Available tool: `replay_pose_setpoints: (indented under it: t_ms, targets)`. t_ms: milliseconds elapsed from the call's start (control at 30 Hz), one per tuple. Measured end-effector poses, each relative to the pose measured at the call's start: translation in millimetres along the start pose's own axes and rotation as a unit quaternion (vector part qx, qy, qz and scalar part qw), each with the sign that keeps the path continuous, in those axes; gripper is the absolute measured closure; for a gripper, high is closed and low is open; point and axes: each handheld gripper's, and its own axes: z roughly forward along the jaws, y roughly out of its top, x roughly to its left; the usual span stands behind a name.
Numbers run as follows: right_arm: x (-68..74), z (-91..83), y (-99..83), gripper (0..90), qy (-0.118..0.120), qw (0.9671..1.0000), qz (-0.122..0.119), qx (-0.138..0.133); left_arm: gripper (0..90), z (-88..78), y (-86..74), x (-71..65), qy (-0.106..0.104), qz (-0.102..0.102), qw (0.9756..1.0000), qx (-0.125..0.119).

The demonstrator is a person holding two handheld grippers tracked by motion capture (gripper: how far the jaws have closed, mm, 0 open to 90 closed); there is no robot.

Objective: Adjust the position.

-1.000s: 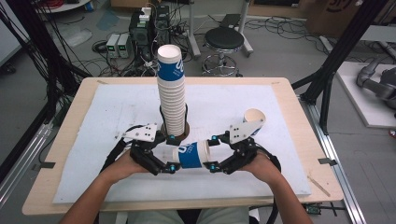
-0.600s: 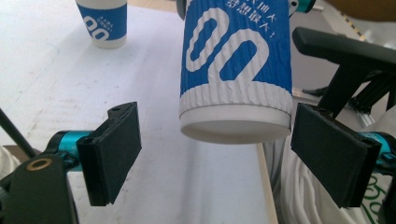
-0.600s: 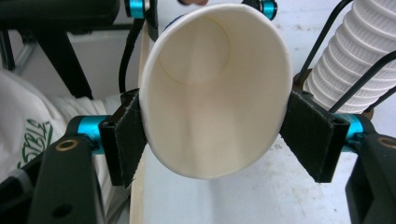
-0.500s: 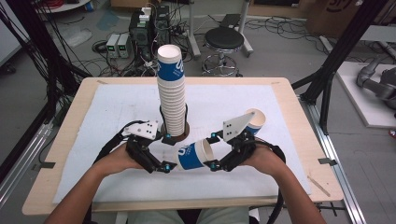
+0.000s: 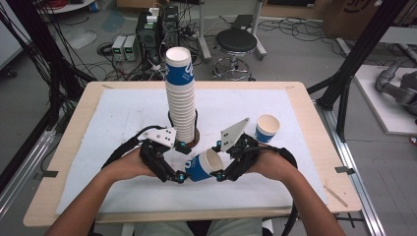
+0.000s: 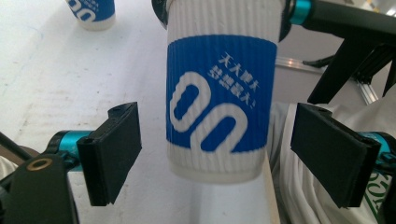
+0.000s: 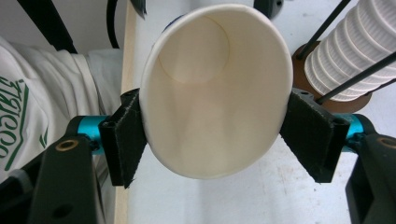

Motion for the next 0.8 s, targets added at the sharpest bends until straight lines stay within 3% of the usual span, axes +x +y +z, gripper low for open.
replay_pose_setpoints:
  t_ms: [133, 600, 800]
  targets:
    - [0.7, 3.0, 5.5, 27.3, -0.002, 0.9998, -0.006, 0.017, 16.5, 9.6, 3.1, 1.2, -0.002, 0.001, 0.9998, 0.019]
    - [3.8, 12.2, 13.3, 27.2, -0.001, 0.9981, -0.019, 0.058, 22.5, 26.8, 7.6, 0.9, -0.016, 0.001, 0.9992, 0.037]
    - [4.8, 14.5, 14.3, 27.3, 0.004, 0.9977, -0.022, 0.064, 28.9, 29.6, 6.7, -0.3, -0.016, 0.020, 0.9989, 0.038]
